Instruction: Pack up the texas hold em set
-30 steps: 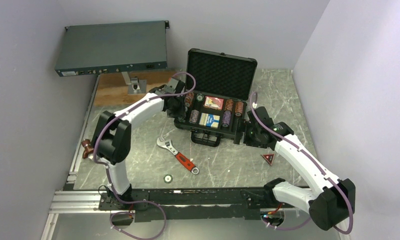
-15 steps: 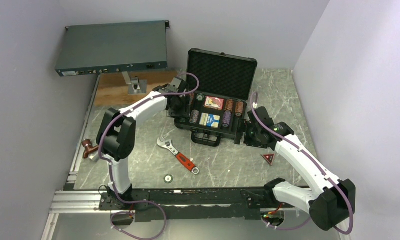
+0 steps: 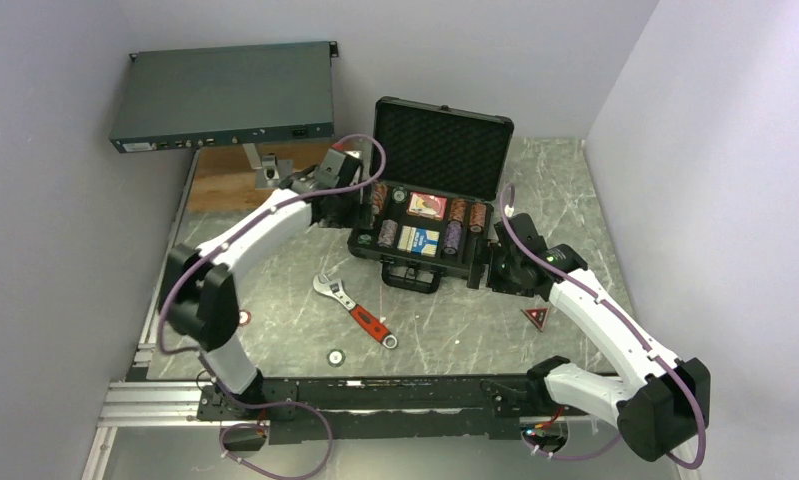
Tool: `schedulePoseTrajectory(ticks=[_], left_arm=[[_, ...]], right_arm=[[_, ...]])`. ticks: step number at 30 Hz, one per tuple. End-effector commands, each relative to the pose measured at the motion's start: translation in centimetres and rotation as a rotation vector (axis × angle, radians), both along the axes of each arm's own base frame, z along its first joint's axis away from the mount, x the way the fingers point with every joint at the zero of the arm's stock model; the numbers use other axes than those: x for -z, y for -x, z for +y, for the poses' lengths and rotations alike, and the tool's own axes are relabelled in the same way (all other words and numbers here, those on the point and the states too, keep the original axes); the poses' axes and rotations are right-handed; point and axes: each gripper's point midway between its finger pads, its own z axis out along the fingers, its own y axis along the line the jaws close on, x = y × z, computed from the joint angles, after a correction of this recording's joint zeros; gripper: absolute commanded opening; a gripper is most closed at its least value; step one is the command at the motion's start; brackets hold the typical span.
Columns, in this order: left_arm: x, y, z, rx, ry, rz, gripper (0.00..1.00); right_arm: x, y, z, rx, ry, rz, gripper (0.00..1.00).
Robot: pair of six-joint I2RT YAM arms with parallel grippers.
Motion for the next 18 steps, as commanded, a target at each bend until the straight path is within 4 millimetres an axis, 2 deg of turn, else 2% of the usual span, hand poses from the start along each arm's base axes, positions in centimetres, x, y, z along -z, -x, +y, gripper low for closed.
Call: schedulePoseTrajectory(ticks=[1, 4, 10, 18], left_arm=[[-3.2, 3.5, 2.2, 0.021, -0.016, -0.068, 0.74], [-2.1, 6.7, 3.9, 0.025, -0.051, -0.055, 0.73], [-1.3, 12.0, 6.0, 0.036, -0.075, -0.083, 0.73], [-0.9, 17.0, 6.4, 0.075, -0.090, -0.130, 0.75]], right_arm=[[-0.2, -0.2, -0.1, -0.005, 0.009, -0.009, 0.91], [0.0, -0.3, 0.1, -0.007, -0.003, -0.005, 0.91], [0.6, -0.4, 1.1, -0.014, -0.048, 0.007, 0.91], [0.1, -1.0, 2.4, -0.026, -0.118, -0.019, 0.92]])
